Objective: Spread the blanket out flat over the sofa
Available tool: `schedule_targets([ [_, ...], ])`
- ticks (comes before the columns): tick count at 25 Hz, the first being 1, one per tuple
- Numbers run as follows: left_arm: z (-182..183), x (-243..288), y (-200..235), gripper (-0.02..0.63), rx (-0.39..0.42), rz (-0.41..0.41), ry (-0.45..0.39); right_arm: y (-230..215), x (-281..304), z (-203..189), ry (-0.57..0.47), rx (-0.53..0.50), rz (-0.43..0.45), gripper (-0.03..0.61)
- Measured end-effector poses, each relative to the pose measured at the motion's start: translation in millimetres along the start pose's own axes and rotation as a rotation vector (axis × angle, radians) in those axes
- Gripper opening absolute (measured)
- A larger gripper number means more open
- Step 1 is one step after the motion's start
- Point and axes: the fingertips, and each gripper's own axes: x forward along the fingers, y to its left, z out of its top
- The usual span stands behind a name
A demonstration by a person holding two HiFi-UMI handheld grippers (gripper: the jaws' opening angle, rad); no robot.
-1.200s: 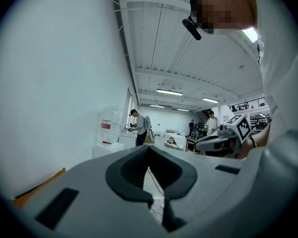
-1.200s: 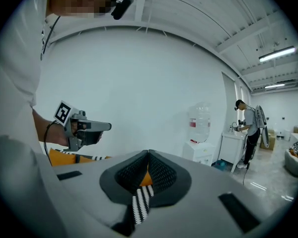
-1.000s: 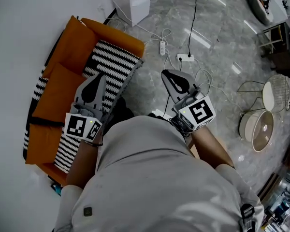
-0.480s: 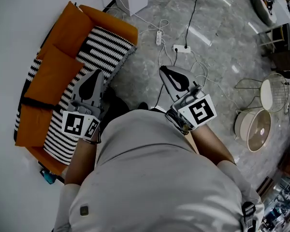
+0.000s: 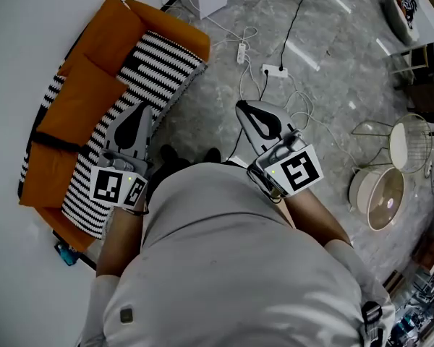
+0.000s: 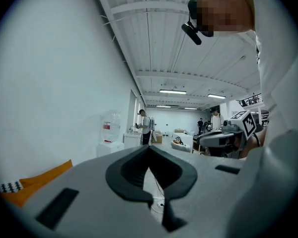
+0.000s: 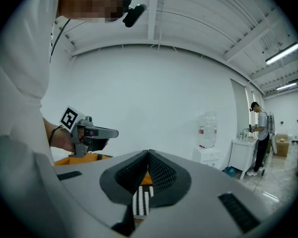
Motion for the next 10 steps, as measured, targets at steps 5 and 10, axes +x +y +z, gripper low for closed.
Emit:
schedule_targets([
  [5, -0.5, -9.2, 1.7, 0.009, 0.000, 0.014, 0.006, 5.2, 0.4, 0.5, -0.003, 0.016, 0.009, 0.028],
  [10, -2.6, -11.7, 2.0, 0.009, -0.017, 0.018, -0.002, 8.8, 9.3, -3.2, 0.004, 0.026, 0.026, 0.028],
])
